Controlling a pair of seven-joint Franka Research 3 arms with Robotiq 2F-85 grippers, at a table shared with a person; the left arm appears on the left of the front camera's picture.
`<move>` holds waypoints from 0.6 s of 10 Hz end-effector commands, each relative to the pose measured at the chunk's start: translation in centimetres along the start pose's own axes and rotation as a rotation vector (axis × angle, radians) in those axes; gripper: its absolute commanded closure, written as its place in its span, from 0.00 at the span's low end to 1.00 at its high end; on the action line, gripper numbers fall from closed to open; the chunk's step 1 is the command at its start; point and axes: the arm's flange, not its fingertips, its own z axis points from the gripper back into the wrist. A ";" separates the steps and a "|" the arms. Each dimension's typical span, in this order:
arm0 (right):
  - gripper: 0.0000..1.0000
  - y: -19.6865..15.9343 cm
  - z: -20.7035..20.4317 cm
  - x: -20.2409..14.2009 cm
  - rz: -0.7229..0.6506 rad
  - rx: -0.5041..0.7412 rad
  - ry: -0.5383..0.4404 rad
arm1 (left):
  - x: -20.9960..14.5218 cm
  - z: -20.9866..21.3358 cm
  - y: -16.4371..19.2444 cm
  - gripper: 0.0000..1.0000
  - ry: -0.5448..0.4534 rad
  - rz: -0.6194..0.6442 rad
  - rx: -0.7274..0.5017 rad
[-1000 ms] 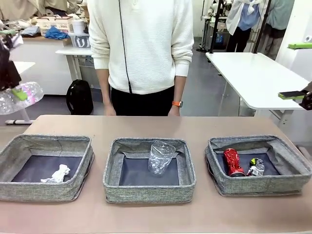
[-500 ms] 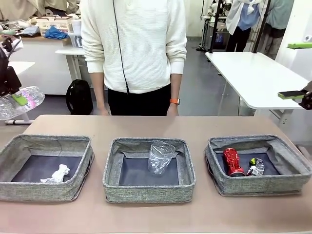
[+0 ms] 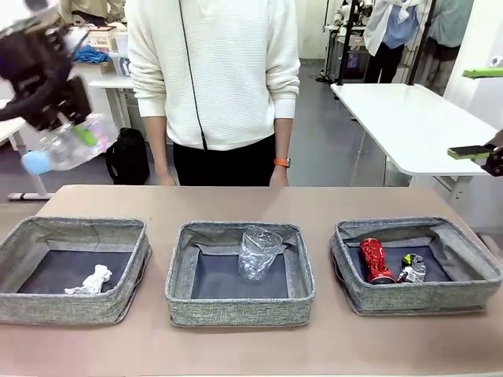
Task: Sort the waste into the appropriate baskets.
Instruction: Pick up the waste item pointed out by the person.
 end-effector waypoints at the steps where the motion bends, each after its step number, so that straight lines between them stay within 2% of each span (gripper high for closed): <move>1: 0.00 0.6 -0.1 0.0 0.015 0.025 0.003 | 0.3 1.6 -7.2 0.65 -0.106 0.165 0.064; 4: 0.00 0.6 -0.1 0.0 0.015 0.025 0.003 | 1.9 4.0 -17.7 0.65 -0.124 0.127 0.087; 5: 0.00 0.6 -0.1 0.0 0.015 0.025 0.003 | 3.0 4.7 -20.9 0.65 -0.131 0.155 0.115; 6: 0.00 0.6 -0.1 0.0 0.015 0.025 0.003 | 3.6 5.2 -23.1 0.65 -0.080 0.124 0.091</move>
